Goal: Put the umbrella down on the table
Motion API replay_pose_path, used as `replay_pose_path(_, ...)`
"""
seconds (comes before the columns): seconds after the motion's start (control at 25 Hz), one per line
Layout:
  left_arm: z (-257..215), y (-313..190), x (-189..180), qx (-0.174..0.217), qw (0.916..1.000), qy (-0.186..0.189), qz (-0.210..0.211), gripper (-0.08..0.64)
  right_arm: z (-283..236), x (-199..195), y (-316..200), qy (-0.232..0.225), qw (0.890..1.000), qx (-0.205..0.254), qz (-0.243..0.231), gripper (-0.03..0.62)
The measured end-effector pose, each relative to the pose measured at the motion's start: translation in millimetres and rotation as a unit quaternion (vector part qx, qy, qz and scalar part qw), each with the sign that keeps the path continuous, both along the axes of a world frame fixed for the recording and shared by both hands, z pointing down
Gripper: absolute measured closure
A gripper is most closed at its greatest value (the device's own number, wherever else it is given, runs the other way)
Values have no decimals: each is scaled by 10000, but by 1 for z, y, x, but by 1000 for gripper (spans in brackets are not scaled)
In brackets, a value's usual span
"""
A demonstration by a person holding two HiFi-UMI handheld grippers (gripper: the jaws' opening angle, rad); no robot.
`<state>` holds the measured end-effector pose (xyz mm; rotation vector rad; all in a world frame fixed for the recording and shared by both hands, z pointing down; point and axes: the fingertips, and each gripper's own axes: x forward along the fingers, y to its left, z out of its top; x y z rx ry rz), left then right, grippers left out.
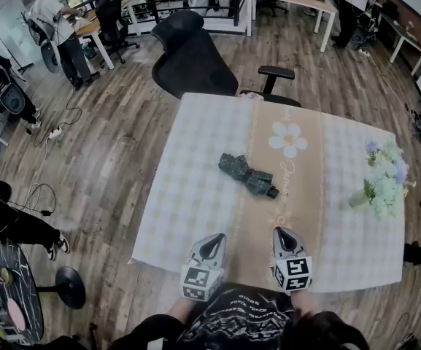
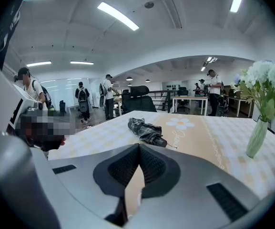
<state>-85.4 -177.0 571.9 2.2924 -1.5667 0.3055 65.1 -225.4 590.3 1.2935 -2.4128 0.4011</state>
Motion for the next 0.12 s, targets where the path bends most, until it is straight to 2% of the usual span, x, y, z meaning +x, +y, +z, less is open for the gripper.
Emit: replay_pose_path(0.12,2,-1,-2,-23,10000,-12,-15,541,4,-3,1,17,10000,-37,-43,584)
